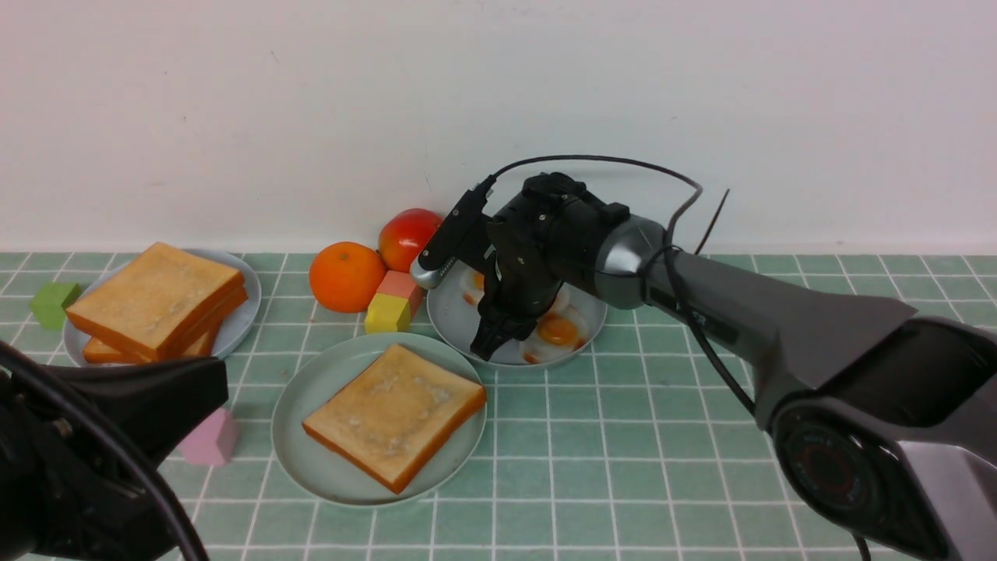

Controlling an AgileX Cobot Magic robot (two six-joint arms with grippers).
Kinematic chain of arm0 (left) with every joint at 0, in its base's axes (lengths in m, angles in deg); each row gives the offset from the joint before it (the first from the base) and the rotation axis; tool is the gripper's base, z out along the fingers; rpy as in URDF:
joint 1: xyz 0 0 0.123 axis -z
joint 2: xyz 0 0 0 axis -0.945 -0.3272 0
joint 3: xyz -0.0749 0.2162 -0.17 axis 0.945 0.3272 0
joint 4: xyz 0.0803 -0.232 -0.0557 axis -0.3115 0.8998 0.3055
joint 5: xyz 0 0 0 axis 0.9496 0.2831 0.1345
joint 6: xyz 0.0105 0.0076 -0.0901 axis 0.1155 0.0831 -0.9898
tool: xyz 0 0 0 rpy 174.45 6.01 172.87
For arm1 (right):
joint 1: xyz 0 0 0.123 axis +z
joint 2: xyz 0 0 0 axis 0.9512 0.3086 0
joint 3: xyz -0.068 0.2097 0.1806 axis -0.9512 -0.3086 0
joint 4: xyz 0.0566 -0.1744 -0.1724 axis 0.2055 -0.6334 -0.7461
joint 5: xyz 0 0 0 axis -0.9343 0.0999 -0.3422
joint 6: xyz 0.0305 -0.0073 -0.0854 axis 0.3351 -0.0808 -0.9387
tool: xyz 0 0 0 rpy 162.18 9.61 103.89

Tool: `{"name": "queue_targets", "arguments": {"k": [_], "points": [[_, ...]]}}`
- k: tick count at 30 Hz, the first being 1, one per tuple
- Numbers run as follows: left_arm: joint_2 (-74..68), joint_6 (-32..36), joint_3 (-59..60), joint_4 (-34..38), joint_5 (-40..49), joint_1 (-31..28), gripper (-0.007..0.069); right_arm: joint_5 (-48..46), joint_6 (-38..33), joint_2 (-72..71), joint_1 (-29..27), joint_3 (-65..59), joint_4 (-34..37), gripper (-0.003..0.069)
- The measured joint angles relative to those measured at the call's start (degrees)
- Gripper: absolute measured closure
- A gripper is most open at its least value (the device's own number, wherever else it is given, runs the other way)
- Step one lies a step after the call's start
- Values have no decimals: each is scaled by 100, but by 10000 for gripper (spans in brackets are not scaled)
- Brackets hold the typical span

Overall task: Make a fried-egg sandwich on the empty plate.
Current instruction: Use the right arm to grab a fried egg

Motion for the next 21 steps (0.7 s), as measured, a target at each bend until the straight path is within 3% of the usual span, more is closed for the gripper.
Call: {"name": "queue_targets", "arguments": {"k": [6, 21], "points": [[0, 0, 0, 0, 0, 0, 601, -31, 0, -44, 0, 17, 49, 663], [0, 0, 0, 0, 4, 0, 595, -270, 114, -717, 0, -32, 272, 670]]}}
